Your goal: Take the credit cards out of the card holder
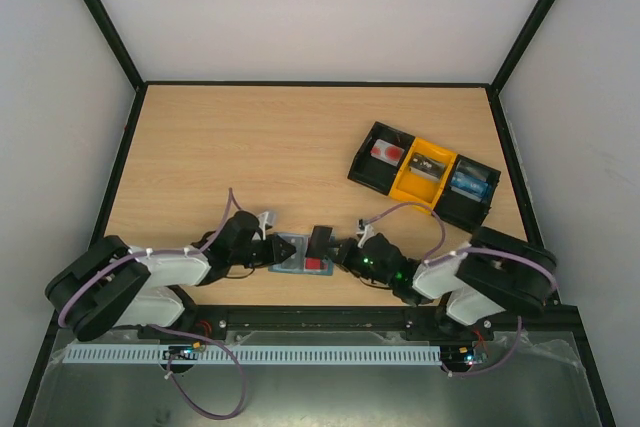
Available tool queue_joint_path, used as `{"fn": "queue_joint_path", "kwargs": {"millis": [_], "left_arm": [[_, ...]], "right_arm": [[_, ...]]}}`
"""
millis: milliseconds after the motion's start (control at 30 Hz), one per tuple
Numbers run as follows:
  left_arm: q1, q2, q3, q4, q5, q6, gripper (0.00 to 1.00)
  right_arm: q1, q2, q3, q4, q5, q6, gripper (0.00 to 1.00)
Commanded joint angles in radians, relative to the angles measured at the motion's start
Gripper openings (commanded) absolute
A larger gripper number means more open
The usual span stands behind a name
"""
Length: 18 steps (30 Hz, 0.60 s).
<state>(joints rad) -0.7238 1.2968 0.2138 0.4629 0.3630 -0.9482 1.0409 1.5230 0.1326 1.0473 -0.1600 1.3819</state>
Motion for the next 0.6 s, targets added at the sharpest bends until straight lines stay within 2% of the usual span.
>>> {"fn": "queue_joint_path", "kwargs": {"millis": [0,100,233,333,567], "left_arm": [[-0.002,-0.021,0.018,-0.127,-0.025,0.017,0.2],[-0.001,-0.064,0.039,-0.164,-0.023,0.013,0.28],[0.007,-0.14,0.102,-0.258,-0.014,0.021,0.44],[0.024,-0.197,0.163,-0.326,-0.009,0.03,0.6],[0.078,-0.274,0.313,-0.458,0.038,0.044,0.9]], "right_arm": [[-0.004,-0.203,0.054,-0.393,0.154,-0.119,0.02],[-0.005,-0.345,0.093,-0.593,0.243,-0.18,0.02],[-0.003,-0.498,0.137,-0.762,0.352,-0.3,0.02],[-0.003,-0.569,0.196,-0.899,0.456,-0.381,0.02],[-0.004,-0.651,0.272,-0.901,0.546,-0.714,0.02]]}}
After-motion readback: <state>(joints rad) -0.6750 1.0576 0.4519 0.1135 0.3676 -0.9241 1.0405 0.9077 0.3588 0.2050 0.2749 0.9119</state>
